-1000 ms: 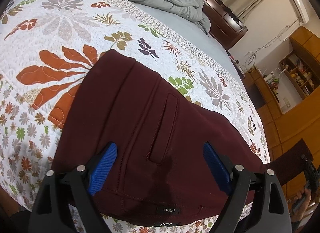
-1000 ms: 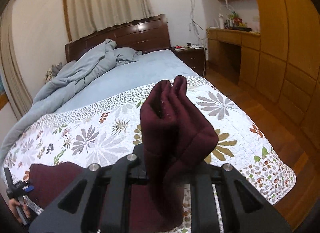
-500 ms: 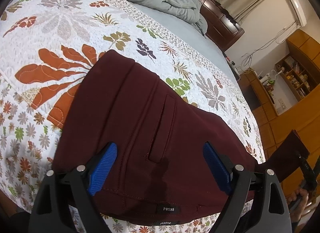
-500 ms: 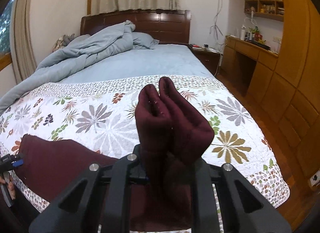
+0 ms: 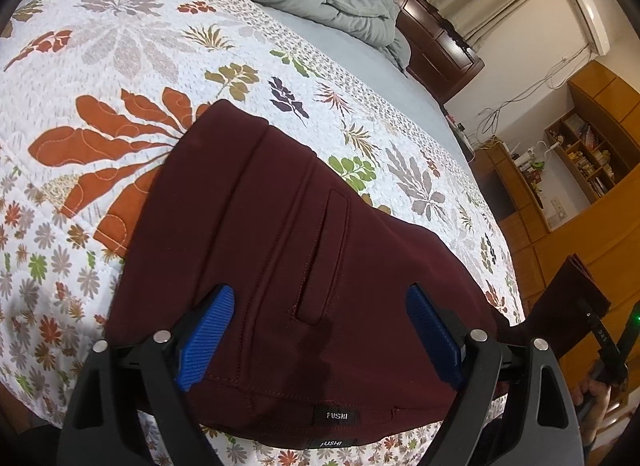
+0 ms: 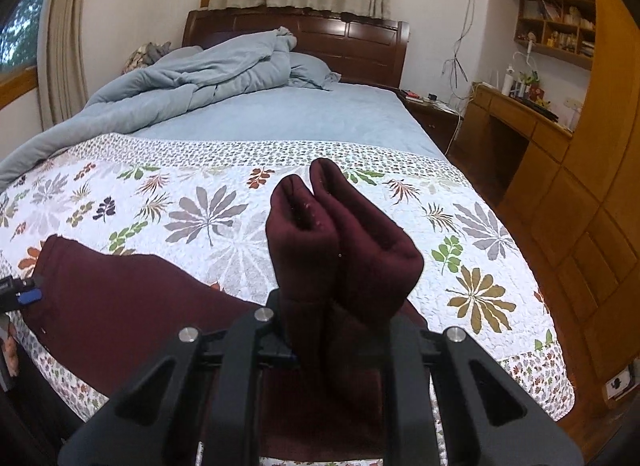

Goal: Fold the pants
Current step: 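Hold the lifted leg end up with the right tool while the left tool pins the waistband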

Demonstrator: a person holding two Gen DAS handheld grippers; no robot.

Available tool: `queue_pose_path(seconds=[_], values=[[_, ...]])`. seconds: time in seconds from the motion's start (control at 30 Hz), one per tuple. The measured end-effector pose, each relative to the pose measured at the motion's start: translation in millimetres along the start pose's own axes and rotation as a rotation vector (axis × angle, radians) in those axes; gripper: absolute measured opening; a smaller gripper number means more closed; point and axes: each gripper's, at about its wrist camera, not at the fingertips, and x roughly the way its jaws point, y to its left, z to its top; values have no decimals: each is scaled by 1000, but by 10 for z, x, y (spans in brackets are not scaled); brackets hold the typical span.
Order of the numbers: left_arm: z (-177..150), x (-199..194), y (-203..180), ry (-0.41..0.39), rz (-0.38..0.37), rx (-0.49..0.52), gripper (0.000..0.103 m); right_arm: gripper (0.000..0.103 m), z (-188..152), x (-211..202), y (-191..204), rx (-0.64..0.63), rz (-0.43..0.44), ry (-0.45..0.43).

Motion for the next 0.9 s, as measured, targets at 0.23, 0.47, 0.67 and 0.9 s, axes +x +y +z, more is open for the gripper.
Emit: queue_pose_path(seconds=[0.23, 0.47, 0.67, 0.9], values=[[-18, -25, 2, 1, -11, 2, 88, 14, -61, 45, 208, -69, -11, 4], [-8, -33, 17, 3, -21, 1, 88, 14, -255, 138, 608, -214, -48, 8], [-4, -36, 24, 3, -25, -1, 88, 14, -372, 213, 757, -257, -40, 29], [-11, -55, 28, 0, -32, -4, 88, 14, -472, 289, 969, -363, -107, 18]])
